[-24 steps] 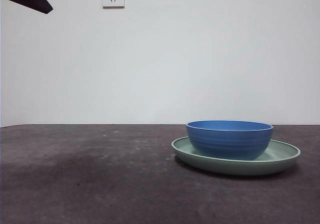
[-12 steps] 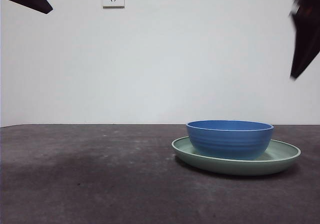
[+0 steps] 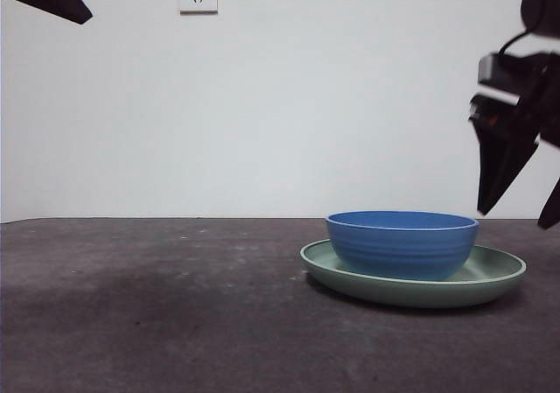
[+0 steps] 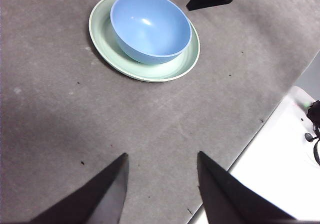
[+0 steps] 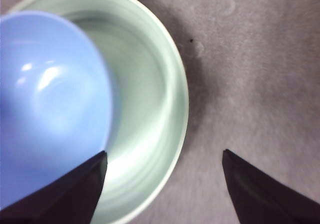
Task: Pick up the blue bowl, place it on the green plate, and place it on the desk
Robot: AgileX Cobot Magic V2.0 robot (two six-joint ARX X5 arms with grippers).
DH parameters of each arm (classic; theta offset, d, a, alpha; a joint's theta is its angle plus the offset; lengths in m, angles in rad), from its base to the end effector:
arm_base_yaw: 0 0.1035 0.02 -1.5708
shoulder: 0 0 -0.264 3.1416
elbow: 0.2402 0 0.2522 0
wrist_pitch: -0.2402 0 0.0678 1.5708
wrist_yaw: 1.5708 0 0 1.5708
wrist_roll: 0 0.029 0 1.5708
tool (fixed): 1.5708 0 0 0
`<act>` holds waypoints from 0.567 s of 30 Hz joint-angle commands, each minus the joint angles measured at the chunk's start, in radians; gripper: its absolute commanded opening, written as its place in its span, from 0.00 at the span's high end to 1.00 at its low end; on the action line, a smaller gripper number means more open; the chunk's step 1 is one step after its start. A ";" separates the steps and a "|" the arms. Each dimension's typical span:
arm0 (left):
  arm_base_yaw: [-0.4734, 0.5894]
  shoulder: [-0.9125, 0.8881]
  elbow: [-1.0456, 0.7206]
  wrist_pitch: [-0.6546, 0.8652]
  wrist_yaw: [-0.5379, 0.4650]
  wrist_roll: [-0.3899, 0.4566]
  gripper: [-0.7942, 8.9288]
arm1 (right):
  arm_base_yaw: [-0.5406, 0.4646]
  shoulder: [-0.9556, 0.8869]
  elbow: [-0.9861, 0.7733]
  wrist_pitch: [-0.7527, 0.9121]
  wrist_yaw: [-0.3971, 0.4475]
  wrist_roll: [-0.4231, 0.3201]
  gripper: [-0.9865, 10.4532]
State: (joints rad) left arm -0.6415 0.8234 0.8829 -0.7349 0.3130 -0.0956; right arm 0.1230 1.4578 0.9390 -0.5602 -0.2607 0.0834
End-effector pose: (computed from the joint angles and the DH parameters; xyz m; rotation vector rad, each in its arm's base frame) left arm 0.1196 -0.1005 0.3120 0.0297 0.7340 -0.8822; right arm 0.2749 0.0415 0.2120 0.1489 1.0969 0.3004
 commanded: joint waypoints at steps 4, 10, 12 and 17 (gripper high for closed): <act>-0.006 0.006 0.009 0.007 0.003 -0.001 0.69 | 0.001 0.113 0.016 0.069 0.000 0.008 0.65; -0.006 0.006 0.009 -0.002 0.003 -0.001 0.69 | 0.001 0.177 0.016 0.116 0.000 0.008 0.71; -0.006 0.006 0.009 -0.004 0.003 -0.002 0.69 | 0.001 0.190 0.016 0.120 0.000 0.008 0.74; -0.006 0.006 0.009 -0.005 0.003 -0.002 0.69 | 0.001 0.203 0.016 0.134 0.000 0.008 0.82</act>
State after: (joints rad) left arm -0.6415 0.8234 0.8829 -0.7452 0.3130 -0.0956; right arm 0.1230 1.6447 0.9390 -0.4355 -0.2607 0.0837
